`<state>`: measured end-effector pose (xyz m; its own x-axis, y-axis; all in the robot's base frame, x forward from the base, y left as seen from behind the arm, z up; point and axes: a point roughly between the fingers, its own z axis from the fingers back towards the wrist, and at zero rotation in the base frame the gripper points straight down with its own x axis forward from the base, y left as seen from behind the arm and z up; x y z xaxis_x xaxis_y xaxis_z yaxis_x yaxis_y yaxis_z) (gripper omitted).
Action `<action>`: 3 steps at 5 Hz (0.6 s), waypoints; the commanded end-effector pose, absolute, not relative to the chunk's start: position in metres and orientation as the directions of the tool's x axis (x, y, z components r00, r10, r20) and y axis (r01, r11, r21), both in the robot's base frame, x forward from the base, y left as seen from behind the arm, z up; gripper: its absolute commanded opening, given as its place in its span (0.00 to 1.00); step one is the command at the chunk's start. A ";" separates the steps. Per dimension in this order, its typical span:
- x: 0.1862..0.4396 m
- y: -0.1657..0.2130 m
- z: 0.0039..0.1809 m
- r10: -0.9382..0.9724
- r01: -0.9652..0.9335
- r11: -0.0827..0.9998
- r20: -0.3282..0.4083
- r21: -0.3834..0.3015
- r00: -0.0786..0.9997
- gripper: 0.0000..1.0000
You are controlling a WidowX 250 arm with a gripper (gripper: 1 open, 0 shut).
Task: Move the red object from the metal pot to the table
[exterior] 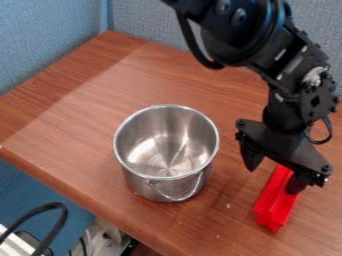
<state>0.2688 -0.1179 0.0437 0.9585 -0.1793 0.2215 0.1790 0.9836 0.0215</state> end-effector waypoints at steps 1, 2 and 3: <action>0.262 -0.112 0.036 -0.184 0.184 0.983 0.178 0.014 0.967 1.00; 0.261 -0.112 0.036 -0.175 0.180 0.984 0.175 -0.011 0.969 0.00; 0.260 -0.110 0.036 -0.172 0.177 0.984 0.166 -0.016 0.971 0.00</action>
<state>0.2662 -0.1202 0.0433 0.9624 -0.1802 0.2033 0.1900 0.9813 -0.0295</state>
